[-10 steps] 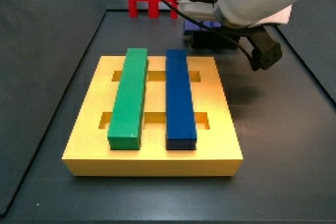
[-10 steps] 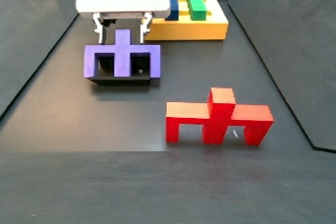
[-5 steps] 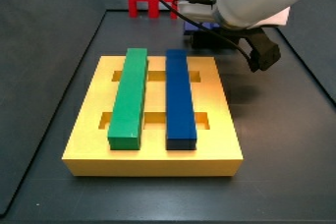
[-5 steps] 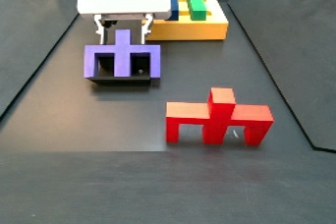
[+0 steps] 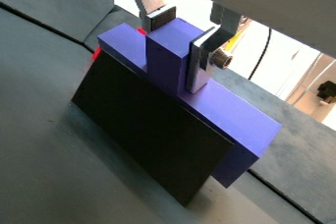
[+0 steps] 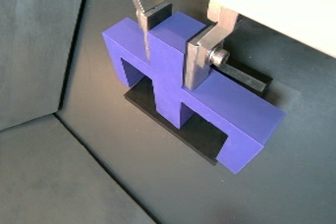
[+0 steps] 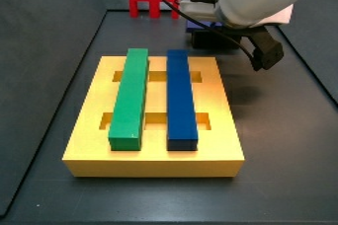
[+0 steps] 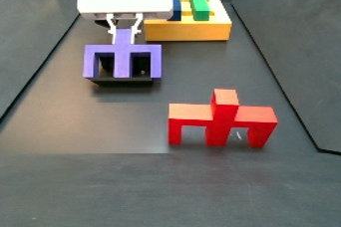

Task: Pick up the purple object. Move up. Place the purple object on the fixture. Regrasp the purple object. Move to above the board. Insert the purple object.
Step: Regrasp the purple object.

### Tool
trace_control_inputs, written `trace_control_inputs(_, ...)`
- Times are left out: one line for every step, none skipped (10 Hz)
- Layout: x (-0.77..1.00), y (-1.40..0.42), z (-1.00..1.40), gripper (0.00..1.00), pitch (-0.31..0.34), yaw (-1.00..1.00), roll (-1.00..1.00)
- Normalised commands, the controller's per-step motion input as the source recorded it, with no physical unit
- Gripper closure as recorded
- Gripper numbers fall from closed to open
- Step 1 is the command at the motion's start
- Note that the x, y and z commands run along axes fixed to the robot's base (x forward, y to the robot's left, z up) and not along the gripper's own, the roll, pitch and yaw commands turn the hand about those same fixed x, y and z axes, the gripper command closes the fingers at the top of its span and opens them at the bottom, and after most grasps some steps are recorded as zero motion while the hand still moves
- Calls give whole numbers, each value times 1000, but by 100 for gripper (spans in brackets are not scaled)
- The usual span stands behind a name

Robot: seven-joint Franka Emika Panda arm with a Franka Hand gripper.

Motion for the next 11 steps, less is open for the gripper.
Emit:
trace_control_inputs(0, 0, 0, 100, 0, 0, 0)
trace_control_inputs(0, 0, 0, 100, 0, 0, 0)
trace_control_inputs(0, 0, 0, 100, 0, 0, 0)
trace_control_inputs(0, 0, 0, 100, 0, 0, 0)
trace_control_inputs(0, 0, 0, 100, 0, 0, 0)
trace_control_inputs(0, 0, 0, 100, 0, 0, 0)
trace_control_inputs(0, 0, 0, 100, 0, 0, 0)
trace_control_inputs(0, 0, 0, 100, 0, 0, 0)
trace_control_inputs(0, 0, 0, 100, 0, 0, 0)
trace_control_inputs(0, 0, 0, 100, 0, 0, 0)
trace_control_inputs(0, 0, 0, 100, 0, 0, 0)
